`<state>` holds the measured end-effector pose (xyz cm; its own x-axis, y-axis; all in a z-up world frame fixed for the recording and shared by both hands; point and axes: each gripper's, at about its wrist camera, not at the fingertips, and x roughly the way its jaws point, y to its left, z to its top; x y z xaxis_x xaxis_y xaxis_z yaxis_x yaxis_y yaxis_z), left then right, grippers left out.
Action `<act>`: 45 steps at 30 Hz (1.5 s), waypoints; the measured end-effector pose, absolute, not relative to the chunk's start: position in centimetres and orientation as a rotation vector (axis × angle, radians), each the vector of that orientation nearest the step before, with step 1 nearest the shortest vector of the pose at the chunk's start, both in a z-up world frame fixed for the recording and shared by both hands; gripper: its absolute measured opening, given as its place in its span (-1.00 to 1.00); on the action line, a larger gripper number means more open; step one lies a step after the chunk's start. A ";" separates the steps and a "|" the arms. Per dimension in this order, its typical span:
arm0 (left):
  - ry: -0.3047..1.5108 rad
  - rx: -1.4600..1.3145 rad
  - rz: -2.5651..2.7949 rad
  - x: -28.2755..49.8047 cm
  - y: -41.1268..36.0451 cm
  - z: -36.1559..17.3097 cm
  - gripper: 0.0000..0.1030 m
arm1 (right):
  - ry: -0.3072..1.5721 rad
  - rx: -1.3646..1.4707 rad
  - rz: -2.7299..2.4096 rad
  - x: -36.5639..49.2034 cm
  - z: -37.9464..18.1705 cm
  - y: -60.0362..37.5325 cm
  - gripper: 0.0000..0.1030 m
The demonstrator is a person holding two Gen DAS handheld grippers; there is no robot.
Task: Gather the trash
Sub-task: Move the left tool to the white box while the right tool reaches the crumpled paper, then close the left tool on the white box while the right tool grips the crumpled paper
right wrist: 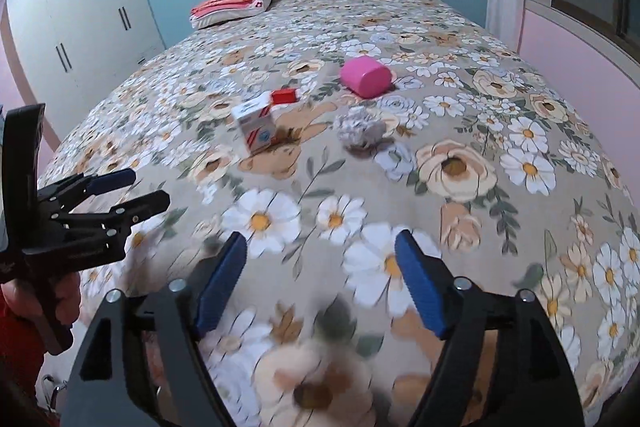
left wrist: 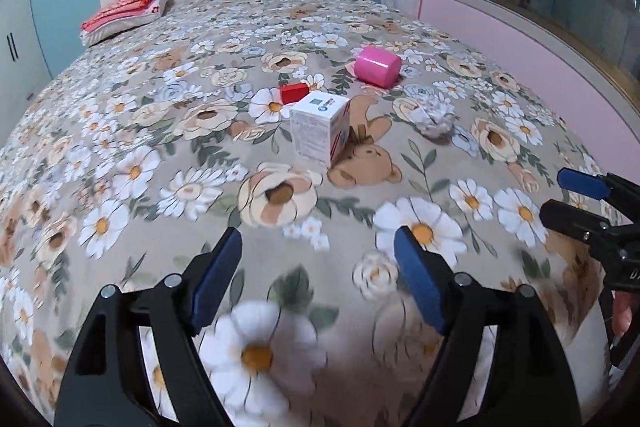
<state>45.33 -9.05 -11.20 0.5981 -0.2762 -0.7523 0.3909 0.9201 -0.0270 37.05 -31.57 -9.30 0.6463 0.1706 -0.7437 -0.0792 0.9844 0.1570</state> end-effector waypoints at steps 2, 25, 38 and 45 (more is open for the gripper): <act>0.850 0.148 -0.406 46.9 -9.4 -11.9 0.57 | 0.861 0.115 0.137 38.5 -9.8 -31.8 0.62; 0.950 0.059 -0.623 60.6 -11.7 -17.2 0.58 | 0.949 0.152 0.091 51.2 -15.9 -32.4 0.67; 0.953 -0.002 -0.622 62.4 -13.4 -17.4 0.56 | 0.946 0.185 0.067 54.5 -16.8 -33.0 0.24; 0.973 0.002 -0.598 61.8 -13.8 -17.1 -0.11 | 0.944 0.206 0.075 53.7 -16.5 -33.2 -0.29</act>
